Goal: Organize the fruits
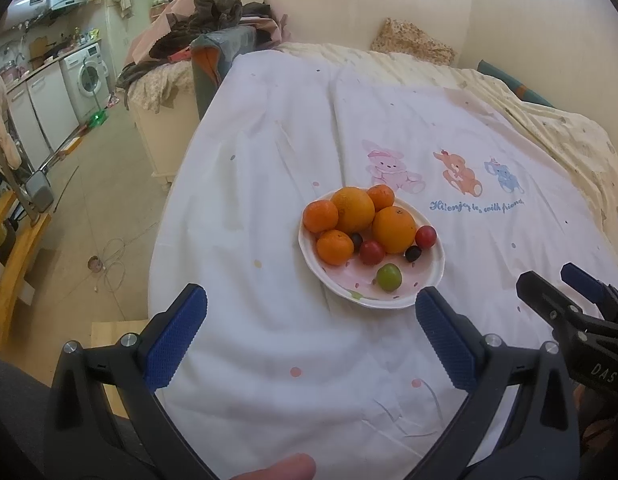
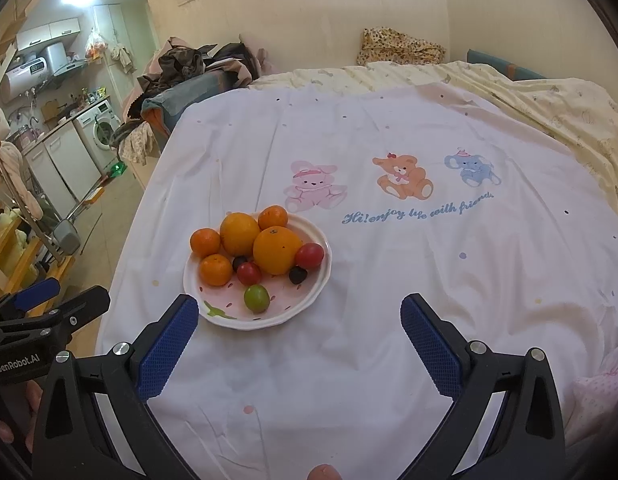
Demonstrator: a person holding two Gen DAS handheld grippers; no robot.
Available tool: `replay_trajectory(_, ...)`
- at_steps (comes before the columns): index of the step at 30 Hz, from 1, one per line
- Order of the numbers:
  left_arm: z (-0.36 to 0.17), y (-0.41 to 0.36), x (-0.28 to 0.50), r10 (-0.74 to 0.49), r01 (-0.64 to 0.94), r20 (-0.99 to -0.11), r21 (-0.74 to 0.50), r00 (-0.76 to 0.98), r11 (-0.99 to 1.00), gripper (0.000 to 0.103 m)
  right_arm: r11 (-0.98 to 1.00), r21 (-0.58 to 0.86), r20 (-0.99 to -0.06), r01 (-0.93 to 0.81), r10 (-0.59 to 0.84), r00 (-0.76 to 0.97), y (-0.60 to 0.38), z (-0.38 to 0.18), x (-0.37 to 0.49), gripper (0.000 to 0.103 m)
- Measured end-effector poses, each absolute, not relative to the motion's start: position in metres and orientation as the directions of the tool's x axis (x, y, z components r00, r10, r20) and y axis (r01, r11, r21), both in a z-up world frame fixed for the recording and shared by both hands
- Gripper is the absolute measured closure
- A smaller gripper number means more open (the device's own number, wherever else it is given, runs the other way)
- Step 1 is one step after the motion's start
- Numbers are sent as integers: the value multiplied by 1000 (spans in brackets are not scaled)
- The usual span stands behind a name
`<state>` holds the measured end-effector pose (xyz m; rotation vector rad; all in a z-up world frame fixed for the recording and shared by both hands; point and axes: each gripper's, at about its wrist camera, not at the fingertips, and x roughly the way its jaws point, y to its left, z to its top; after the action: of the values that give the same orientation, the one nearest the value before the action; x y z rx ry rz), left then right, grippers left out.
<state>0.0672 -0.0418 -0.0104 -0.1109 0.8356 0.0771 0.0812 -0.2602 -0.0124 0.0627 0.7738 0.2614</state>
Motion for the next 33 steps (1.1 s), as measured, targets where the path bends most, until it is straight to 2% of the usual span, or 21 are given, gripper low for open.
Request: replay_trajectory(33, -7, -42, 65, 23, -114, -741, -72, 671, 991, 0, 967, 149, -680, -209, 254, 688, -264, -9, 86, 0)
